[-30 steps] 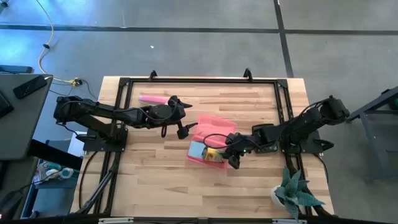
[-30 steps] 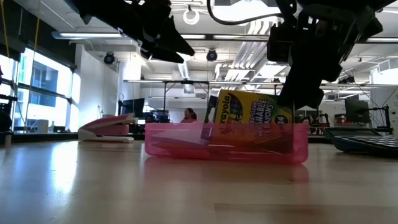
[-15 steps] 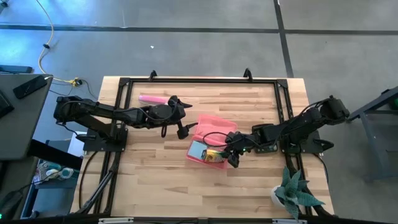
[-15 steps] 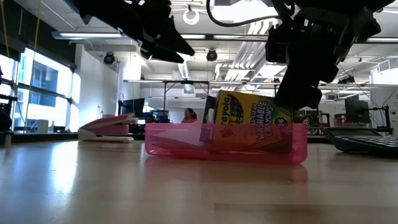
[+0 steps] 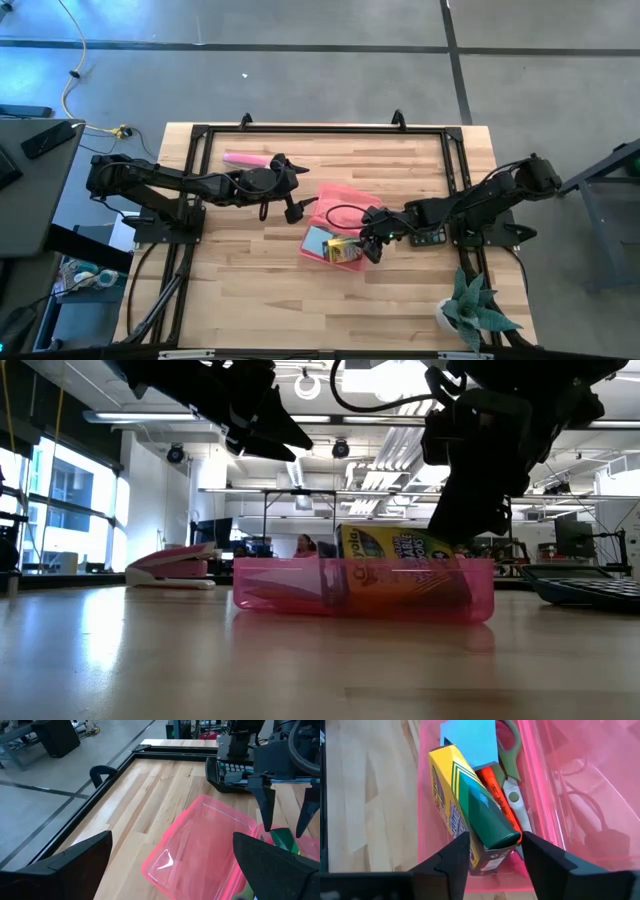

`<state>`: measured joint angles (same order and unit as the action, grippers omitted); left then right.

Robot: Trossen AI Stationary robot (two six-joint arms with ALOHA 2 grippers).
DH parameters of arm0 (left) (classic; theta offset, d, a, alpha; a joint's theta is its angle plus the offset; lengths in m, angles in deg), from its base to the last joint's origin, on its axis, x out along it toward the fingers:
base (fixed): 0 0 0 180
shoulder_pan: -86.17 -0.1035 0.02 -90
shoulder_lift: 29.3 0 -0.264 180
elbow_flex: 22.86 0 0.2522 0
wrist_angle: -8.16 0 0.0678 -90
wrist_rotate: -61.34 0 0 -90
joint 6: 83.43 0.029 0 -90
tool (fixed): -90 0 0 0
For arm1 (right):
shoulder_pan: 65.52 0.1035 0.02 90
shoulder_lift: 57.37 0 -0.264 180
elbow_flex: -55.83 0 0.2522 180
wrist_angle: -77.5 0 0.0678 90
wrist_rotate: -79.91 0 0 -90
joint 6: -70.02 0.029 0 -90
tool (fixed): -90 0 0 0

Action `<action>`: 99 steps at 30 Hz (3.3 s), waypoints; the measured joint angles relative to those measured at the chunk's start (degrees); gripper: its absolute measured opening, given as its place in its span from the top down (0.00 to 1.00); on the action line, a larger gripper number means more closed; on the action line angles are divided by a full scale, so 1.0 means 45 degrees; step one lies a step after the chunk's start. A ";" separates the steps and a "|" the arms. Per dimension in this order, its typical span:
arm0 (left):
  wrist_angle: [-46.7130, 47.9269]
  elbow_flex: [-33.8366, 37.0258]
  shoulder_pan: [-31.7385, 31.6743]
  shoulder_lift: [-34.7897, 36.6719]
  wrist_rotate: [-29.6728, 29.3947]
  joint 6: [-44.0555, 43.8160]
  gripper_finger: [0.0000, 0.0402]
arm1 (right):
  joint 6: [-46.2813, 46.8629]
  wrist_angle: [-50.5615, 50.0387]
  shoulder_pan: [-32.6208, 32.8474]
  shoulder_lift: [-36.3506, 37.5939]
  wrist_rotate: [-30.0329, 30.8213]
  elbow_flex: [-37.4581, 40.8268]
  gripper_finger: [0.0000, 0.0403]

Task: Pack school essentials
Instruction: Put the crayon box into the supply box, then close the supply box

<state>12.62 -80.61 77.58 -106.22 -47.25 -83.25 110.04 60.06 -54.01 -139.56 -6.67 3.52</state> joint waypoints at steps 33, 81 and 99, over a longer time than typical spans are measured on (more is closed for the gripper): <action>-0.0262 0.0002 0.0000 0.0000 0.0097 0.0002 0.00 | -0.1159 0.2067 -0.0219 -0.0753 0.2015 0.0000 0.62; -0.0273 0.0005 -0.0002 -0.0005 0.0102 -0.0005 0.00 | -0.0559 -0.0233 -0.0018 -0.1137 0.0222 -0.0908 0.62; 0.3164 0.0005 0.2347 -0.0005 0.0643 -0.1294 0.00 | -0.1974 -0.2411 -0.0503 0.1011 0.1647 -0.1367 0.62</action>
<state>26.86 -80.58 88.15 -106.25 -44.36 -89.07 101.16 49.21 -56.28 -135.01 0.75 -2.63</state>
